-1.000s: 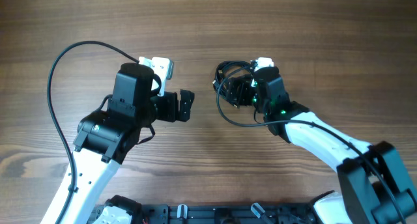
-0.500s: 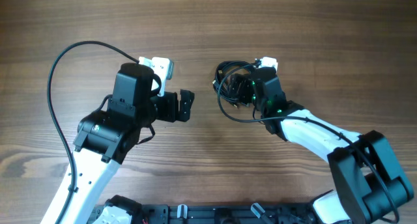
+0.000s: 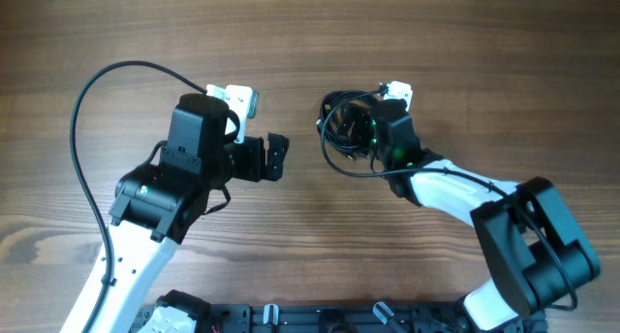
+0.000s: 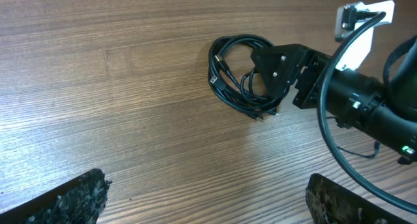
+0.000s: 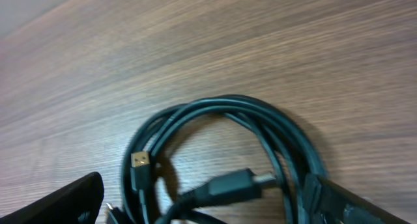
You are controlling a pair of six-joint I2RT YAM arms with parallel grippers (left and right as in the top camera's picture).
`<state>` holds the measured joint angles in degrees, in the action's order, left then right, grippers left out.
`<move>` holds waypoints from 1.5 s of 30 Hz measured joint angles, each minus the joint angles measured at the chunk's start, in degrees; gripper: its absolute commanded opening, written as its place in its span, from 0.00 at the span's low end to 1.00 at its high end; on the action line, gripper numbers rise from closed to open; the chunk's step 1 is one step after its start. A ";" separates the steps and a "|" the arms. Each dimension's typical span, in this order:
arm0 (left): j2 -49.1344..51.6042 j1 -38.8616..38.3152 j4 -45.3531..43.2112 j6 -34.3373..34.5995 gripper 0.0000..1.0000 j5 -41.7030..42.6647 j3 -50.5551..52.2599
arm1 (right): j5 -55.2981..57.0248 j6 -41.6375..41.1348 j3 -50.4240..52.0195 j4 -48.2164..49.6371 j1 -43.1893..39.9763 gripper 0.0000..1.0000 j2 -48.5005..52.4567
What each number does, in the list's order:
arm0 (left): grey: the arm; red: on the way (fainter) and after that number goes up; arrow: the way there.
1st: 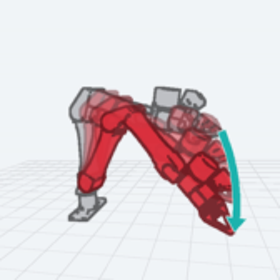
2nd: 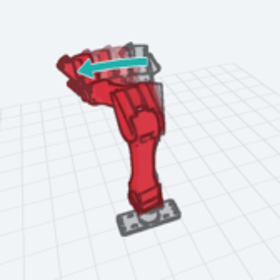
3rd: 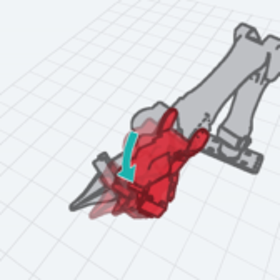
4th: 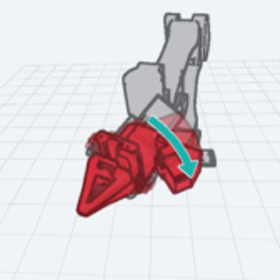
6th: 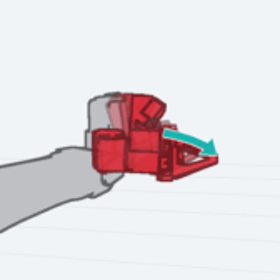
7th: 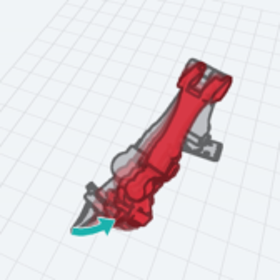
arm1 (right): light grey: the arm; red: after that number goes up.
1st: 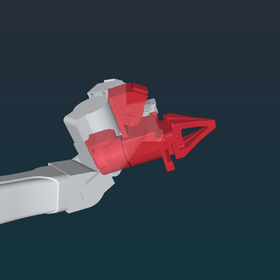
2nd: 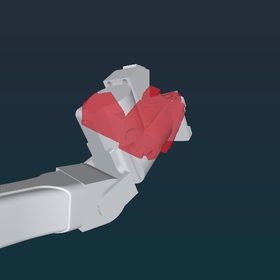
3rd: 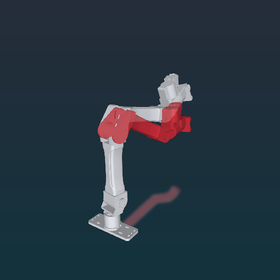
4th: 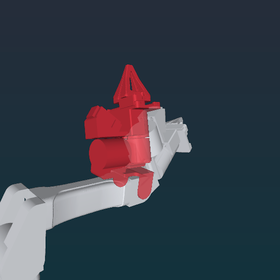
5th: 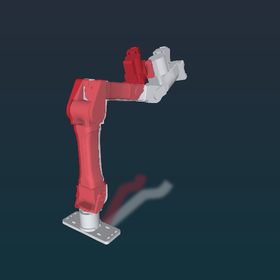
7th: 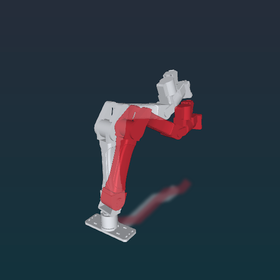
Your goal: Untangle cables
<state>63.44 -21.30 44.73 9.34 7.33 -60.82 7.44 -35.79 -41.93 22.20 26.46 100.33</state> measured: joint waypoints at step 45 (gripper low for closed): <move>0.00 0.00 0.04 0.00 1.00 0.02 0.00 | -42.05 33.55 0.20 2.25 -0.02 1.00 0.87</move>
<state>63.44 -21.30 44.77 9.34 7.35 -60.82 -34.61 -2.24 -41.74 24.45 26.44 101.21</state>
